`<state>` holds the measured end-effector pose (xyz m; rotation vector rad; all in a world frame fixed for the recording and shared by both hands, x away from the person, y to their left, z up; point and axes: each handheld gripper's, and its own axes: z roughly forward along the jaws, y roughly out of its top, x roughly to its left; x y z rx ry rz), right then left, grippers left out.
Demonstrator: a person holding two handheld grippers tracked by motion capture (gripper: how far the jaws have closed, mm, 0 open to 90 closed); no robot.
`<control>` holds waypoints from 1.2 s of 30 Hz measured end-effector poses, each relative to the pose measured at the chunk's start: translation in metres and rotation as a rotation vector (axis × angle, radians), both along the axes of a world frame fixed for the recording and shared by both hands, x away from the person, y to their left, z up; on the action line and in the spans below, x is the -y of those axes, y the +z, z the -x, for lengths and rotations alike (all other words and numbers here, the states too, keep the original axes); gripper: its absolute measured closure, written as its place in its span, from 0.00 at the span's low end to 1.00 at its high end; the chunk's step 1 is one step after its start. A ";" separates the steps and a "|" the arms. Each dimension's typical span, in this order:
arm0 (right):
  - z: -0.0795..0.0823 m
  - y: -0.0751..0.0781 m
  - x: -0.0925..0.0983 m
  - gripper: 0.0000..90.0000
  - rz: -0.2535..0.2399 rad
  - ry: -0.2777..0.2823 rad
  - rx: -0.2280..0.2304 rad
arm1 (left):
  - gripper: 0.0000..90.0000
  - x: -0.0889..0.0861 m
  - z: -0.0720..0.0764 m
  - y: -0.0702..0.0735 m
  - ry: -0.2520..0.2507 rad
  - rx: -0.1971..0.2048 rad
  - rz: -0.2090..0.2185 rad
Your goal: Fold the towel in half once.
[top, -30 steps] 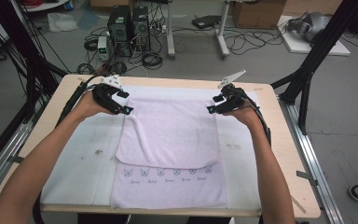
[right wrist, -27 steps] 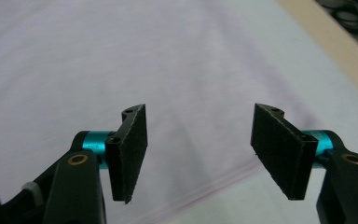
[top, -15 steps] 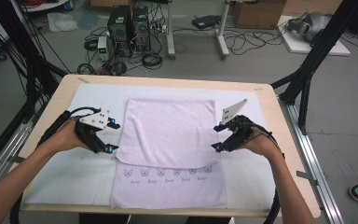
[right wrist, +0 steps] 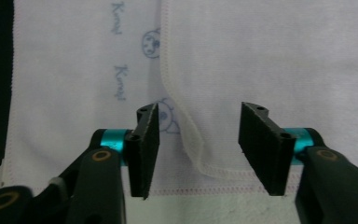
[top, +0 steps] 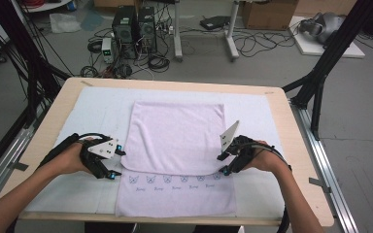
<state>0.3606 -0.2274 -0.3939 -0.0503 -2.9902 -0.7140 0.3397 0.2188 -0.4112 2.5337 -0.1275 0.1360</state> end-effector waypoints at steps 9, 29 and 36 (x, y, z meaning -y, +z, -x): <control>-0.001 -0.010 -0.003 0.84 0.054 0.026 -0.013 | 0.48 0.007 -0.001 -0.008 -0.001 0.022 -0.040; -0.002 -0.001 0.017 0.97 -0.051 0.015 -0.026 | 0.97 0.005 -0.005 0.012 0.059 -0.049 0.026; 0.008 0.011 0.028 0.97 -0.104 0.027 -0.016 | 0.97 0.002 0.006 0.026 0.032 -0.082 0.062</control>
